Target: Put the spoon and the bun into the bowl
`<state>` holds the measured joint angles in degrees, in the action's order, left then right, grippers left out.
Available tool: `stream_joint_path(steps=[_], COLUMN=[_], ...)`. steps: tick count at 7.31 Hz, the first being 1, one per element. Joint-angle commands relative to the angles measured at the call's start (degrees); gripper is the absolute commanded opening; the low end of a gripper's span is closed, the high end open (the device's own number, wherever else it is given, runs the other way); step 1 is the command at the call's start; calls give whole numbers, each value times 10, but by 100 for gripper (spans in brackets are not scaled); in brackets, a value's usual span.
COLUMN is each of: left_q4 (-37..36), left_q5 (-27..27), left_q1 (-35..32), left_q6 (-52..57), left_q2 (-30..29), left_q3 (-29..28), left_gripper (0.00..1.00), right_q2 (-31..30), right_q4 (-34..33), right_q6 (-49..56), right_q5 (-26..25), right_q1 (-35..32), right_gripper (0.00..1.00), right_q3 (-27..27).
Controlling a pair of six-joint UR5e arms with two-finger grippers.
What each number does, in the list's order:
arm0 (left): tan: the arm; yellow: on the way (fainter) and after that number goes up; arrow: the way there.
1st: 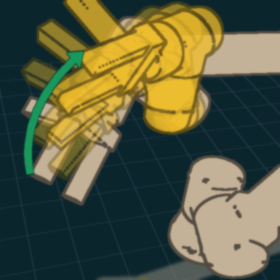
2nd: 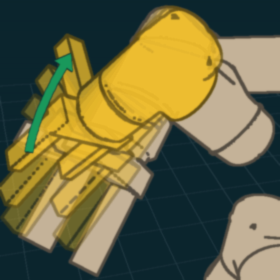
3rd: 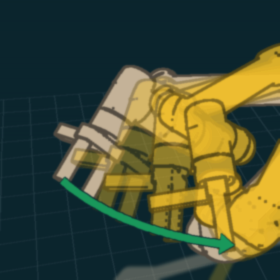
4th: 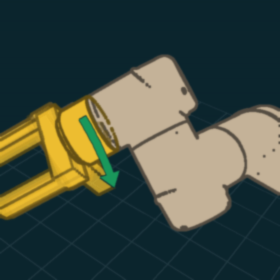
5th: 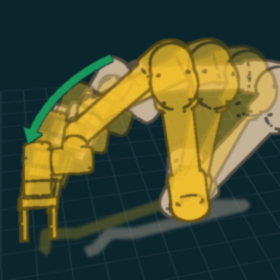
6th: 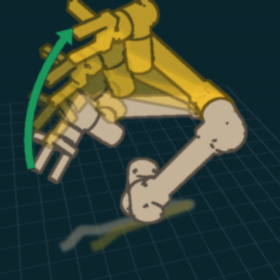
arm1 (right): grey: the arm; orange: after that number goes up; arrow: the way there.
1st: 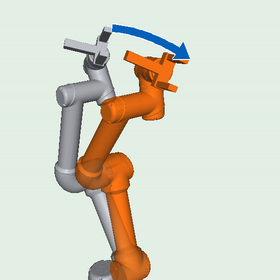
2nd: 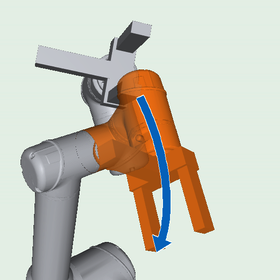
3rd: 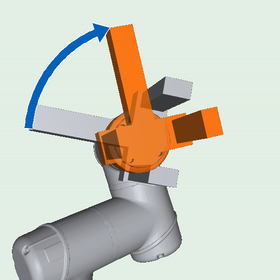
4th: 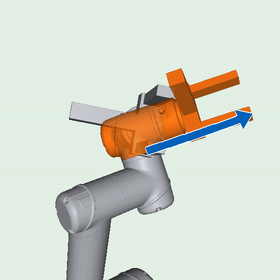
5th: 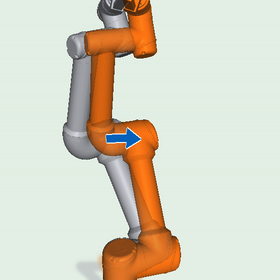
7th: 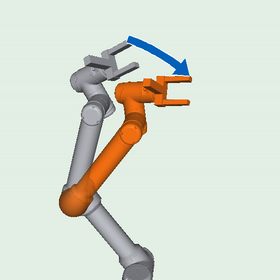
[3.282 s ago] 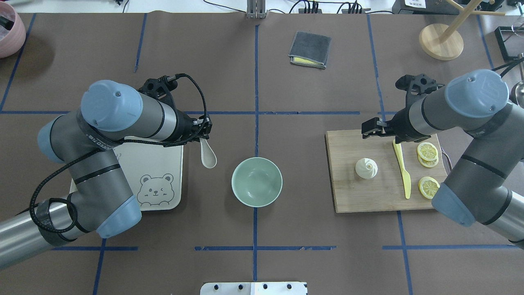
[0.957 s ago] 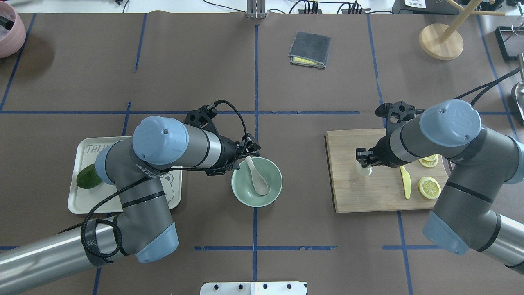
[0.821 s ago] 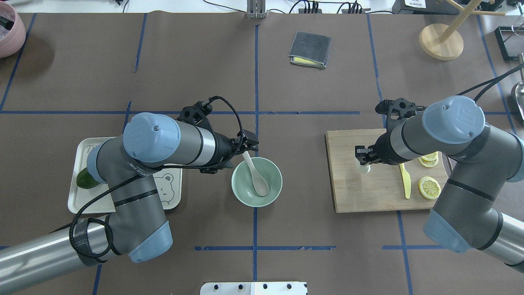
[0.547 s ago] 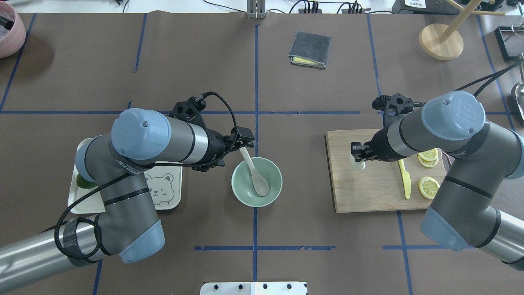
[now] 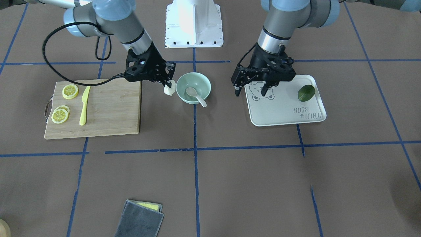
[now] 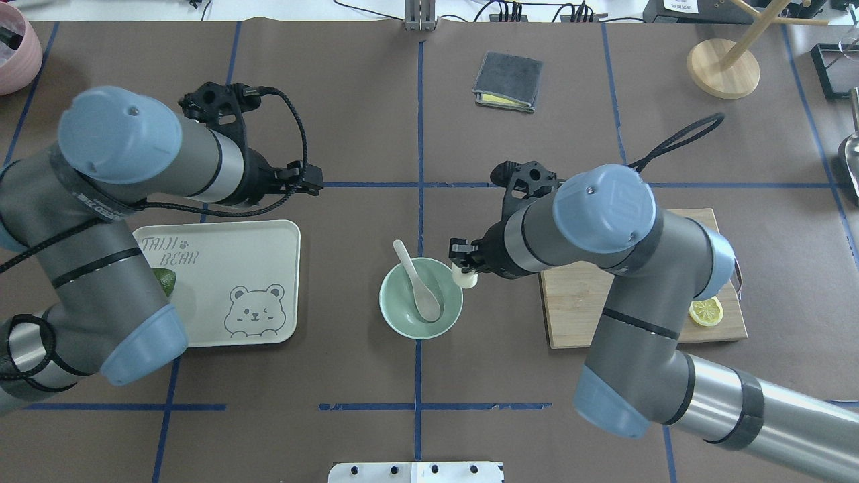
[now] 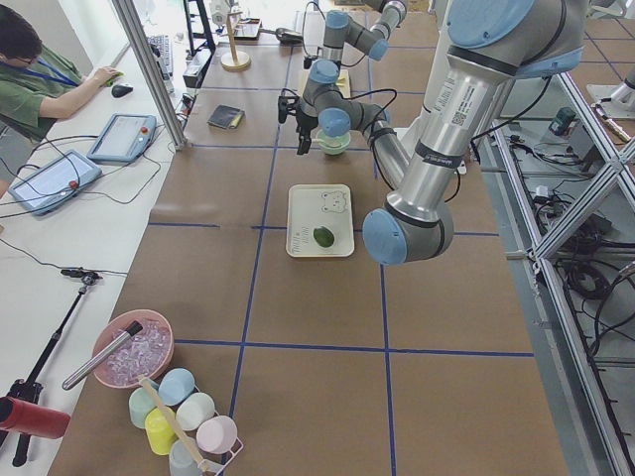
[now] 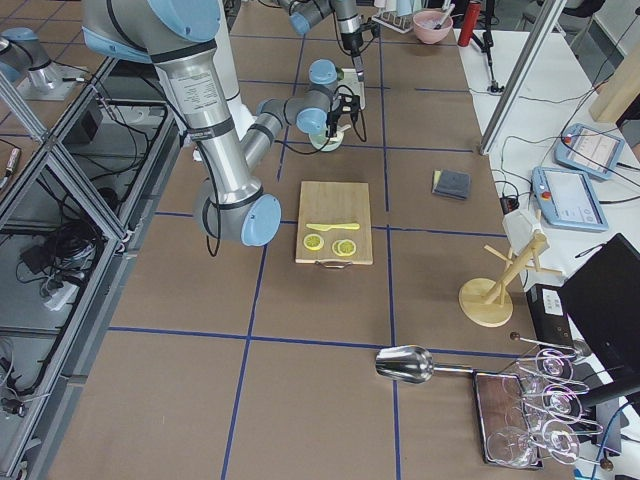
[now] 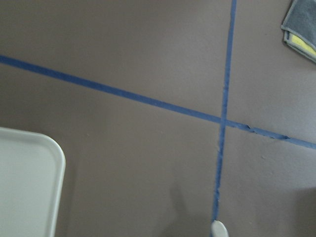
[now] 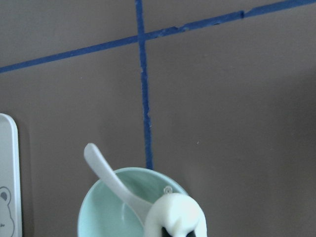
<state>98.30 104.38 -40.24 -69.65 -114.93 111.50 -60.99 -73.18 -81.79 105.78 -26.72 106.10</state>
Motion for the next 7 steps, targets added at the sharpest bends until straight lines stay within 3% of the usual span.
stream_joint_path(steps=[1,2,3,5,7], left_q4=[-7,-7,-7,-7,-6], left_q5=[15,16,16,17,80], left_q1=[-59,-79,-88,-141,-219], left_q6=[137,177,212,311,445], left_q2=[55,75,90,124,168], left_q3=[7,7,6,5,-3], left_gripper=[100,100,100,100,100], right_q2=[29,32,39,42,43], right_q4=[0,0,0,1,0], right_q6=[-8,-7,-7,0,0], right_q5=[-45,-45,-46,-45,-44], right_q1=[51,52,51,40,28], right_gripper=[0,62,100,100,100], right_q3=[-11,-12,-12,-10,-10])
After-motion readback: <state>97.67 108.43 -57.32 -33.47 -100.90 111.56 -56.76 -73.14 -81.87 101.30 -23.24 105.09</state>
